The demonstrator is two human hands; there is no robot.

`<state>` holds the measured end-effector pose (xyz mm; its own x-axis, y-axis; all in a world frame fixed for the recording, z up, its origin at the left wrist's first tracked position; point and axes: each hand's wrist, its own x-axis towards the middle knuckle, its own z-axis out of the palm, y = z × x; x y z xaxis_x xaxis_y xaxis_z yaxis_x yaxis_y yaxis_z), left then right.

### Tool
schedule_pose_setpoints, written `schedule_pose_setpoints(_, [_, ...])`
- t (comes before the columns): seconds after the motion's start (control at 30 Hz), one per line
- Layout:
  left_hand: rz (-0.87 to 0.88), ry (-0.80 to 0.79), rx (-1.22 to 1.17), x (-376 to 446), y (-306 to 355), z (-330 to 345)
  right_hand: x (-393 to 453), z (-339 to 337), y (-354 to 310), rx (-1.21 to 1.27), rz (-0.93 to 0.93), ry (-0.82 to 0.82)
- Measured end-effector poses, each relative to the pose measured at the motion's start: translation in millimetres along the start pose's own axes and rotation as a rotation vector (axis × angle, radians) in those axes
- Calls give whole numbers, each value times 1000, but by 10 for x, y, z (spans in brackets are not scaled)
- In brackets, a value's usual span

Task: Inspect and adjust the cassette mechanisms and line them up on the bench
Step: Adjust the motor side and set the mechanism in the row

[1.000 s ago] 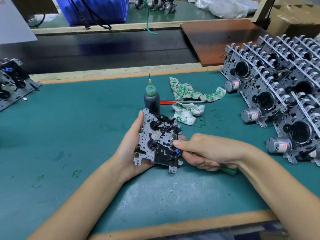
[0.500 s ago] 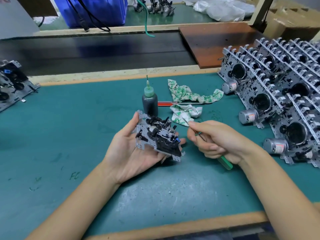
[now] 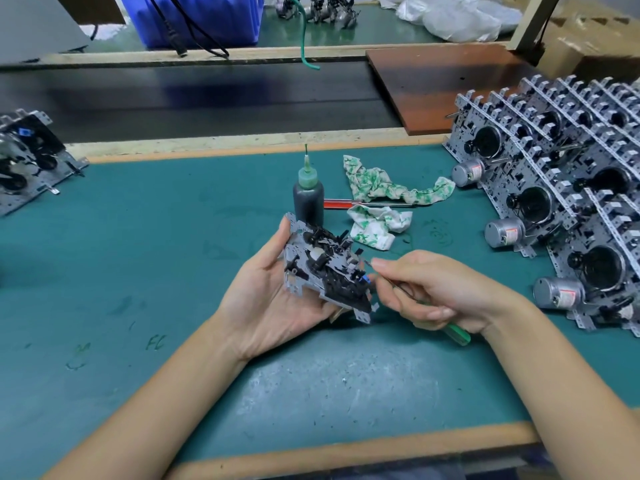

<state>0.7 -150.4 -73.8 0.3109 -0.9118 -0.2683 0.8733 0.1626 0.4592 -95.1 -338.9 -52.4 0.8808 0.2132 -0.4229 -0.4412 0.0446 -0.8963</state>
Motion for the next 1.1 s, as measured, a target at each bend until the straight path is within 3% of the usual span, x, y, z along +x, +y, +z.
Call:
schedule_pose_setpoints(0.3, [28, 152, 71, 84, -94, -53, 5, 121, 25, -205, 24, 35])
schedule_pose_setpoints(0.8, [9, 180, 166, 99, -97, -52, 20, 145, 17, -293, 76, 64])
schedule_pose_setpoints(1.1, [6, 186, 200, 101, -108, -53, 45, 106, -8, -304, 100, -1])
